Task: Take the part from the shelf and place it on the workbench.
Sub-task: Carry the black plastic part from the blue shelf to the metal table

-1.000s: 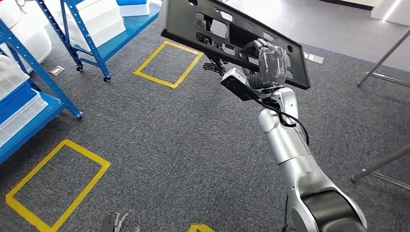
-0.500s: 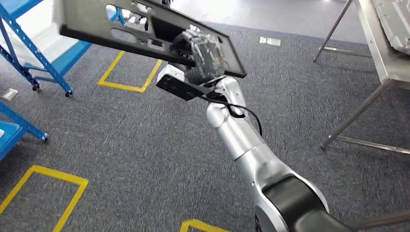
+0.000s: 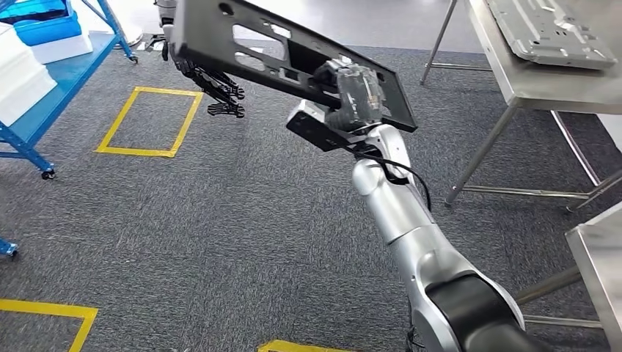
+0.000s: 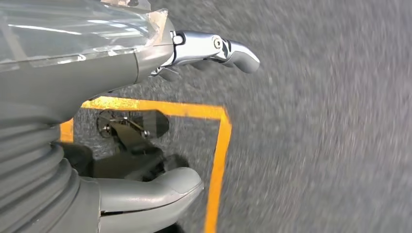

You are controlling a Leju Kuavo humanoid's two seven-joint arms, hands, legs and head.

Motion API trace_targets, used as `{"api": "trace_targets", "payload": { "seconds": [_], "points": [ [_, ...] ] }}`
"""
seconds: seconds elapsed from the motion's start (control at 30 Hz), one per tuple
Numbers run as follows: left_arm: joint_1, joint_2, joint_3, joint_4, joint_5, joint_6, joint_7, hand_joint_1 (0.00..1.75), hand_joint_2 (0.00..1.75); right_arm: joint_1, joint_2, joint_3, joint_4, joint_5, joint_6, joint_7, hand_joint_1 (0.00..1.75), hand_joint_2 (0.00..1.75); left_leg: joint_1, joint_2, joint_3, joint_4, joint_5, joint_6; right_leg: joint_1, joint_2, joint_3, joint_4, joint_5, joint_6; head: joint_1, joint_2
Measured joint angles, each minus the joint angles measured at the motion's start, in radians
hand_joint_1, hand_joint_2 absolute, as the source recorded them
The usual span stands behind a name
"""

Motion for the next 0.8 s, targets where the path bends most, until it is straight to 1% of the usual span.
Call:
{"api": "trace_targets", "payload": {
  "seconds": [0.03, 0.07, 0.1, 0.13, 0.17, 0.2, 0.23, 0.27, 0.3, 0.33, 0.37, 0.4, 0.43, 0.47, 0.5, 0.53, 0.57, 0.6, 0.63, 0.67, 0.7, 0.73, 0.77, 0.8],
  "points": [
    [-0.007, -0.004, -0.011, 0.000, -0.007, -0.005, 0.009, 0.00, 1.75, 0.015, -0.019, -0.012, -0.015, 0.005, 0.000, 0.000, 1.75, 1.75, -0.003, 0.008, 0.003, -0.005, -0.002, 0.001, -0.002, 0.013, -0.004, -0.003, 0.006, 0.009, 0.000, 0.000],
    [-0.014, -0.007, -0.021, -0.001, -0.012, -0.009, 0.016, 0.00, 1.75, 0.033, -0.038, -0.024, -0.030, 0.013, -0.001, 0.001, 1.75, 1.75, -0.004, 0.022, 0.008, -0.011, 0.001, 0.007, -0.003, 0.021, -0.008, -0.006, 0.010, 0.016, 0.000, 0.000],
    [-0.021, -0.010, -0.030, -0.003, -0.016, -0.014, 0.021, 0.00, 1.75, 0.051, -0.056, -0.035, -0.043, 0.023, -0.004, 0.004, 1.75, 1.75, -0.006, 0.035, 0.013, -0.019, 0.007, 0.014, -0.003, 0.010, -0.013, -0.005, 0.010, 0.021, 0.001, 0.000],
    [-0.028, -0.013, -0.039, -0.005, -0.018, -0.018, 0.026, 0.00, 1.75, 0.066, -0.072, -0.045, -0.056, 0.034, -0.008, 0.009, 1.75, 1.75, -0.006, 0.050, 0.019, -0.027, 0.013, 0.023, 0.000, -0.013, -0.026, 0.012, 0.002, 0.023, 0.004, 0.000],
    [-0.033, -0.014, -0.045, -0.006, -0.019, -0.021, 0.029, 0.00, 1.75, 0.079, -0.086, -0.053, -0.068, 0.044, -0.011, 0.014, 1.75, 1.75, -0.008, 0.065, 0.024, -0.034, 0.018, 0.030, 0.003, -0.041, -0.047, 0.050, -0.015, 0.023, 0.007, 0.000],
    [-0.036, -0.015, -0.050, -0.008, -0.020, -0.023, 0.032, 0.00, 1.75, 0.090, -0.096, -0.058, -0.078, 0.051, -0.014, 0.018, 1.75, 1.75, -0.011, 0.081, 0.025, -0.037, 0.020, 0.033, 0.002, -0.070, -0.077, 0.108, -0.039, 0.021, 0.010, 0.000],
    [-0.038, -0.015, -0.054, -0.008, -0.020, -0.024, 0.034, 0.00, 1.75, 0.102, -0.105, -0.063, -0.087, 0.056, -0.016, 0.022, 1.75, 1.75, -0.014, 0.097, 0.024, -0.037, 0.020, 0.035, 0.002, -0.082, -0.111, 0.177, -0.064, 0.020, 0.012, 0.000],
    [-0.039, -0.015, -0.058, -0.008, -0.022, -0.025, 0.037, 0.00, 1.75, 0.114, -0.113, -0.067, -0.094, 0.059, -0.018, 0.026, 1.75, 1.75, -0.015, 0.113, 0.024, -0.037, 0.020, 0.036, 0.001, -0.086, -0.139, 0.235, -0.081, 0.023, 0.012, 0.000],
    [-0.041, -0.016, -0.062, -0.008, -0.024, -0.025, 0.039, 0.00, 1.75, 0.128, -0.122, -0.072, -0.101, 0.062, -0.018, 0.029, 1.75, 1.75, -0.016, 0.128, 0.023, -0.037, 0.019, 0.036, -0.001, -0.088, -0.152, 0.263, -0.087, 0.029, 0.012, 0.000],
    [-0.045, -0.017, -0.066, -0.008, -0.027, -0.026, 0.041, 0.00, 1.75, 0.140, -0.132, -0.077, -0.107, 0.063, -0.019, 0.032, 1.75, 1.75, -0.016, 0.141, 0.023, -0.036, 0.018, 0.036, -0.004, -0.092, -0.144, 0.253, -0.080, 0.037, 0.013, 0.000],
    [-0.048, -0.018, -0.070, -0.009, -0.029, -0.026, 0.044, 0.00, 1.75, 0.149, -0.142, -0.083, -0.112, 0.062, -0.019, 0.034, 1.75, 1.75, -0.016, 0.152, 0.023, -0.036, 0.017, 0.034, -0.008, -0.101, -0.116, 0.204, -0.063, 0.046, 0.013, 0.000],
    [-0.052, -0.019, -0.073, -0.009, -0.030, -0.026, 0.046, 0.00, 1.75, 0.154, -0.152, -0.090, -0.119, 0.061, -0.018, 0.036, 1.75, 1.75, -0.018, 0.163, 0.024, -0.034, 0.014, 0.031, -0.011, -0.122, -0.073, 0.129, -0.042, 0.054, 0.014, 0.000],
    [-0.056, -0.021, -0.075, -0.009, -0.031, -0.026, 0.048, 0.00, 1.75, 0.156, -0.159, -0.095, -0.125, 0.058, -0.018, 0.036, 1.75, 1.75, -0.021, 0.173, 0.023, -0.031, 0.010, 0.025, -0.009, -0.143, -0.034, 0.064, -0.023, 0.057, 0.014, 0.000],
    [-0.059, -0.022, -0.077, -0.010, -0.031, -0.026, 0.049, 0.00, 1.75, 0.156, -0.164, -0.100, -0.130, 0.053, -0.018, 0.036, 1.75, 1.75, -0.024, 0.183, 0.023, -0.029, 0.006, 0.019, -0.007, -0.158, -0.008, 0.017, -0.011, 0.053, 0.013, 0.000],
    [-0.062, -0.023, -0.077, -0.010, -0.031, -0.027, 0.050, 0.00, 1.75, 0.157, -0.171, -0.106, -0.135, 0.046, -0.018, 0.035, 1.75, 1.75, -0.027, 0.192, 0.025, -0.027, 0.002, 0.013, -0.004, -0.165, 0.005, -0.006, -0.007, 0.045, 0.011, 0.000],
    [-0.065, -0.025, -0.078, -0.011, -0.031, -0.027, 0.050, 0.00, 1.75, 0.158, -0.177, -0.112, -0.137, 0.038, -0.018, 0.033, 1.75, 1.75, -0.028, 0.201, 0.027, -0.028, -0.001, 0.009, 0.001, -0.157, 0.005, -0.006, -0.006, 0.035, 0.010, 0.000],
    [-0.067, -0.028, -0.079, -0.012, -0.031, -0.028, 0.050, 0.00, 1.75, 0.159, -0.185, -0.118, -0.139, 0.030, -0.018, 0.030, 1.75, 1.75, -0.026, 0.211, 0.030, -0.029, -0.003, 0.005, 0.000, -0.144, 0.004, -0.007, -0.004, 0.026, 0.008, 0.000],
    [-0.069, -0.031, -0.080, -0.013, -0.032, -0.029, 0.050, 0.00, 1.75, 0.160, -0.193, -0.125, -0.140, 0.023, -0.018, 0.027, 1.75, 1.75, -0.022, 0.205, 0.031, -0.026, -0.009, 0.001, -0.002, -0.134, 0.004, -0.008, -0.004, 0.019, 0.008, 0.000],
    [-0.071, -0.034, -0.081, -0.014, -0.033, -0.030, 0.050, 0.00, 1.75, 0.160, -0.199, -0.131, -0.142, 0.017, -0.018, 0.024, 1.75, 1.75, -0.018, 0.186, 0.026, -0.010, -0.024, -0.003, -0.003, -0.123, 0.004, -0.008, -0.003, 0.011, 0.008, 0.000],
    [-0.073, -0.035, -0.083, -0.014, -0.036, -0.030, 0.051, 0.00, 1.75, 0.161, -0.203, -0.135, -0.143, 0.012, -0.018, 0.022, 1.75, 1.75, -0.016, 0.159, 0.011, 0.027, -0.050, -0.006, -0.007, -0.113, 0.005, -0.009, -0.001, 0.004, 0.007, 0.000],
    [-0.073, -0.036, -0.085, -0.014, -0.039, -0.030, 0.052, 0.00, 1.75, 0.161, -0.206, -0.139, -0.144, 0.008, -0.018, 0.019, 1.75, 1.75, -0.014, 0.128, -0.014, 0.083, -0.084, -0.008, -0.007, -0.102, 0.005, -0.009, -0.001, -0.002, 0.006, 0.000],
    [-0.073, -0.037, -0.087, -0.014, -0.043, -0.031, 0.054, 0.00, 1.75, 0.163, -0.208, -0.141, -0.145, 0.004, -0.019, 0.017, 1.75, 1.75, -0.013, 0.108, -0.048, 0.155, -0.120, -0.007, -0.005, -0.090, 0.005, -0.009, 0.000, -0.007, 0.006, 0.000],
    [-0.073, -0.037, -0.090, -0.014, -0.047, -0.031, 0.056, 0.00, 1.75, 0.165, -0.210, -0.142, -0.144, 0.000, -0.020, 0.014, 1.75, 1.75, -0.014, 0.099, -0.082, 0.222, -0.146, -0.006, -0.002, -0.077, 0.004, -0.009, 0.001, -0.009, 0.005, 0.000],
    [-0.073, -0.037, -0.093, -0.014, -0.049, -0.031, 0.059, 0.00, 1.75, 0.170, -0.212, -0.144, -0.144, -0.004, -0.021, 0.012, 1.75, 1.75, -0.014, 0.095, -0.107, 0.264, -0.153, -0.002, 0.002, -0.063, 0.004, -0.009, 0.002, -0.010, 0.005, 0.000]
  ]
}}
